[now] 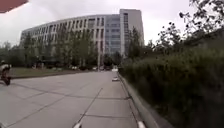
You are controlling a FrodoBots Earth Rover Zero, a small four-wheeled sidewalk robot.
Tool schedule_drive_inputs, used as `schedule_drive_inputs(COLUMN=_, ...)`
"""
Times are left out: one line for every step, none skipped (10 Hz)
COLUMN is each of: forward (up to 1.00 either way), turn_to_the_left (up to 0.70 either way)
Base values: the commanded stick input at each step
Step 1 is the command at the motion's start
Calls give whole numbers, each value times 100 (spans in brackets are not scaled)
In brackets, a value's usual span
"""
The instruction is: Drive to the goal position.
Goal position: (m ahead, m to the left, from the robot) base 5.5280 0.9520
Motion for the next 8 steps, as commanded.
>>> schedule_drive_inputs(forward=70, turn_to_the_left=0)
schedule_drive_inputs(forward=70, turn_to_the_left=0)
schedule_drive_inputs(forward=70, turn_to_the_left=0)
schedule_drive_inputs(forward=70, turn_to_the_left=0)
schedule_drive_inputs(forward=70, turn_to_the_left=0)
schedule_drive_inputs(forward=70, turn_to_the_left=-2)
schedule_drive_inputs(forward=70, turn_to_the_left=-10)
schedule_drive_inputs(forward=70, turn_to_the_left=-13)
